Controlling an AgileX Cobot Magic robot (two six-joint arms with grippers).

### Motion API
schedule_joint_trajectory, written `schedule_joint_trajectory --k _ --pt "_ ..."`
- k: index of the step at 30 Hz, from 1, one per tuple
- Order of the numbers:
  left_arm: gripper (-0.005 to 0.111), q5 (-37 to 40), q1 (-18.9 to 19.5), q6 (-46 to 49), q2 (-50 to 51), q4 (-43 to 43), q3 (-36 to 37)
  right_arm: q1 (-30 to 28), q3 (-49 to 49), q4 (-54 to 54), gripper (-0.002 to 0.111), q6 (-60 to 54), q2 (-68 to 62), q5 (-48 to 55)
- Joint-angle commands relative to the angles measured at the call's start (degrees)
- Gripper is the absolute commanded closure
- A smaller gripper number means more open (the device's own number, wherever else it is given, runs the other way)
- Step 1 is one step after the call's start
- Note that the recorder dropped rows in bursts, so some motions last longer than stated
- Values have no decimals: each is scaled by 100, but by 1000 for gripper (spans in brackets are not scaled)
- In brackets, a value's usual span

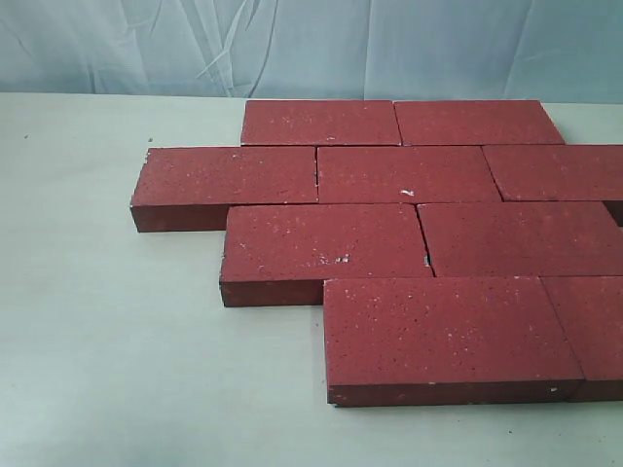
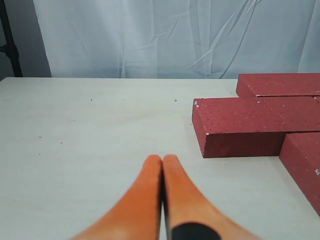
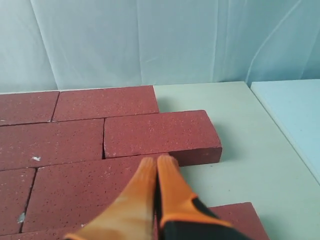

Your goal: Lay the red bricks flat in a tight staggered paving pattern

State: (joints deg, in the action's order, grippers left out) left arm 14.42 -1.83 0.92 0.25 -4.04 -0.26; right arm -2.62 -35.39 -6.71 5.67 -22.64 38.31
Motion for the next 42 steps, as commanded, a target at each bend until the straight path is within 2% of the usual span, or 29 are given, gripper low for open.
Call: schedule_joint_trajectory --k 1,21,33,42 --pt "107 -27 5 -36 -25 31 26 -27 23 -55 109 -342 107 -26" --pt "107 -27 5 -36 -25 31 26 -27 67 431 109 -521 283 -111" --pt "107 -27 5 -36 -25 31 26 -27 2055 522 109 -521 1645 -1459" --pt "107 -27 5 -36 -25 31 26 -27 3150 522 109 -521 2264 -1488"
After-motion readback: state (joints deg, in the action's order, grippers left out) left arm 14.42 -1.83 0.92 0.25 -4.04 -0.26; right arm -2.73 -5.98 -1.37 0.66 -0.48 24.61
